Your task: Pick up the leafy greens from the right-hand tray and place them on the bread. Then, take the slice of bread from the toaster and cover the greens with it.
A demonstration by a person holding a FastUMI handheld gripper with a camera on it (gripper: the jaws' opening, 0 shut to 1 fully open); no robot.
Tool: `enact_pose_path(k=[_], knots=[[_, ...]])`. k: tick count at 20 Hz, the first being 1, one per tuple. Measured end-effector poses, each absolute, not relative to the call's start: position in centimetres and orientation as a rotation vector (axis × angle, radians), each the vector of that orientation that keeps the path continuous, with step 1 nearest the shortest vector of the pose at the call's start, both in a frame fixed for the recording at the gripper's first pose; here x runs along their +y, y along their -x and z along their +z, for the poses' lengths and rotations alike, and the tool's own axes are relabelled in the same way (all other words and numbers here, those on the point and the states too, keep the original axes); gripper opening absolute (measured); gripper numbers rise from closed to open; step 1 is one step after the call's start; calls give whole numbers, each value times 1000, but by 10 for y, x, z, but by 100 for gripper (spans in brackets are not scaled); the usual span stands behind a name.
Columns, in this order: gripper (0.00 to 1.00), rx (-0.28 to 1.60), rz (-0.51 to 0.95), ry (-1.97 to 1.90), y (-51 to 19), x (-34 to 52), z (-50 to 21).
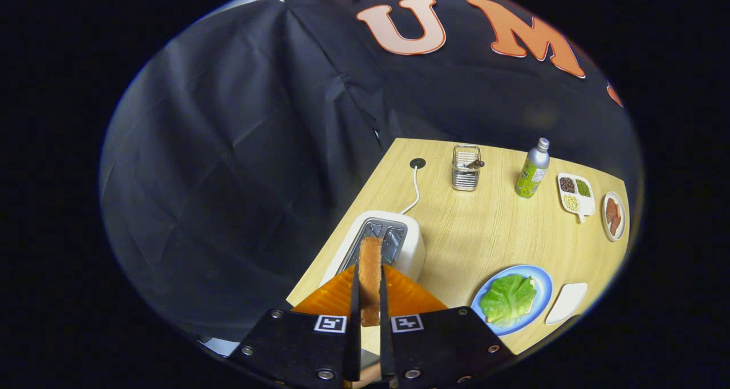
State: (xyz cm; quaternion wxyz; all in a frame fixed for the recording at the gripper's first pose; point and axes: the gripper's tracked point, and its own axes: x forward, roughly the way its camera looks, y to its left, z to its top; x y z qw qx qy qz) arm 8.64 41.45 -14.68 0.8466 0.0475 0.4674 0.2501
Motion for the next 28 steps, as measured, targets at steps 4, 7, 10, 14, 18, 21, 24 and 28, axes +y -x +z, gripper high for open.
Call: enact_pose_path(k=[4, 7, 10, 14, 18, 21, 24, 28], knots=[[14, 952, 557, -124, -78, 387, -133], [14, 934, 549, -166, -78, 360, -126], [14, 917, 536, -213, -82, 330, -127], [14, 925, 521, -269, -84, 293, -142], [14, 918, 529, -362, -84, 265, -155], [14, 911, 536, -427, -83, 250, -160], [14, 919, 557, -496, -74, 238, -169], [14, 896, 558, -574, -77, 219, -179]])
